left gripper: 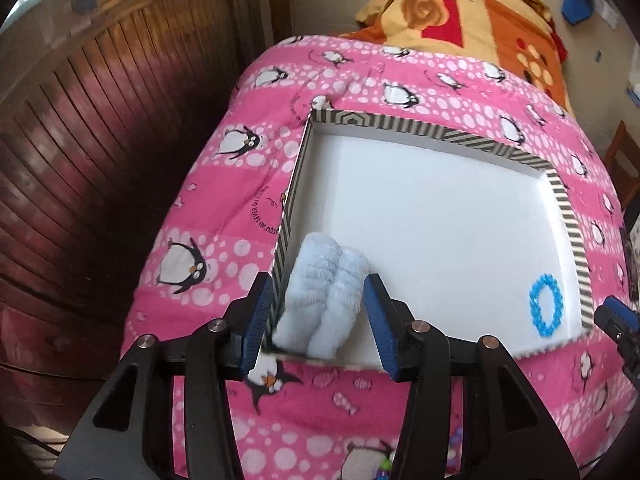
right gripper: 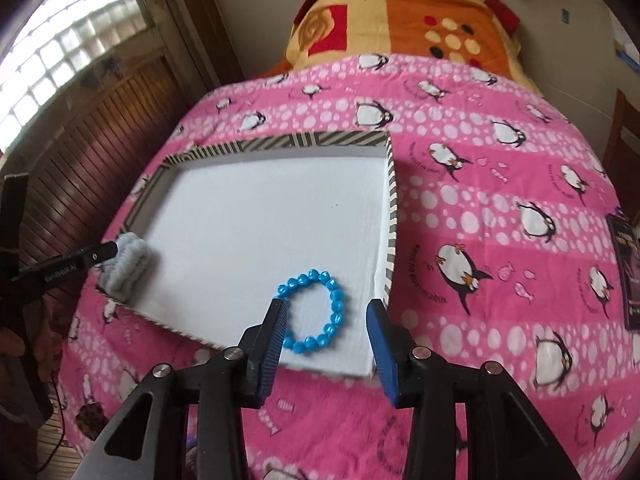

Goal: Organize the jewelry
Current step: 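Lift both open tools out of the box back over the pile, then grasp the leopard-print bow with the left tool while the right tool grasps the black scrunchie, then carry the bow and scrunchie into the box and open both tools, then lift both open tools out of the box back over the pile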

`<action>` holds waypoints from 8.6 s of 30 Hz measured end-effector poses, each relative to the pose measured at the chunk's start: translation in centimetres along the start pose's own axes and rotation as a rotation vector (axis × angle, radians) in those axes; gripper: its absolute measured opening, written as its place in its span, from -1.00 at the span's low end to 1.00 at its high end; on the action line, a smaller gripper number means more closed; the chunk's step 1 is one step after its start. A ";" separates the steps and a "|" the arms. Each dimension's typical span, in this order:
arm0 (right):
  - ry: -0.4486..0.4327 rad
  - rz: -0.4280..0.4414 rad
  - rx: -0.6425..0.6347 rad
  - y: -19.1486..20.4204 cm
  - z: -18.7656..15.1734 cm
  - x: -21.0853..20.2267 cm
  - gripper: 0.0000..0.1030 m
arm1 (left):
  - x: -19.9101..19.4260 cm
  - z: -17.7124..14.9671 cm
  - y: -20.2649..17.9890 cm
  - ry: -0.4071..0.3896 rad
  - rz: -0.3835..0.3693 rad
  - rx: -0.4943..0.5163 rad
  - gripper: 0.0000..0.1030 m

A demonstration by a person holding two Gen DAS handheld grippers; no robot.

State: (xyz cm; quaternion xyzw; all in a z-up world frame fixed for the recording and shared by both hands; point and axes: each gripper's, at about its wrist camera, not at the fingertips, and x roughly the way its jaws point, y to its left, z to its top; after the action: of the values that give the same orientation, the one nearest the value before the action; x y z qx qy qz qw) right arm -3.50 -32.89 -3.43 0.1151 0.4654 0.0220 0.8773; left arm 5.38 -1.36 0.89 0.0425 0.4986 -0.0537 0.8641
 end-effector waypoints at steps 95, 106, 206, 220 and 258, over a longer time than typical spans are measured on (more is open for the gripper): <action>0.053 -0.041 -0.010 4.0 -16.1 -7.9 0.15 | -10.4 -17.1 7.1 0.076 -0.246 -0.181 0.05; 0.079 -0.059 -0.014 2.6 -16.3 -6.5 0.15 | -7.2 -19.0 4.9 0.210 -0.335 -0.161 0.19; -0.044 0.062 0.043 -1.4 5.8 2.2 -0.22 | 2.1 5.8 -4.9 0.030 -0.122 0.015 0.20; -0.060 0.032 -0.029 2.4 0.8 -3.5 -0.21 | -5.6 -3.5 -2.1 -0.031 -0.091 0.060 0.20; -0.023 0.011 -0.044 4.9 -12.3 -8.7 -0.01 | -11.7 -17.2 -0.4 -0.058 -0.019 0.053 0.20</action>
State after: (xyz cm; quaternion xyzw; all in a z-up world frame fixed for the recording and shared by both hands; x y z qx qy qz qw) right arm -18.18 -27.21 -1.95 0.0986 0.4538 0.0359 0.8849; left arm -15.21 0.99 2.44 0.0590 0.4720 -0.0765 0.8763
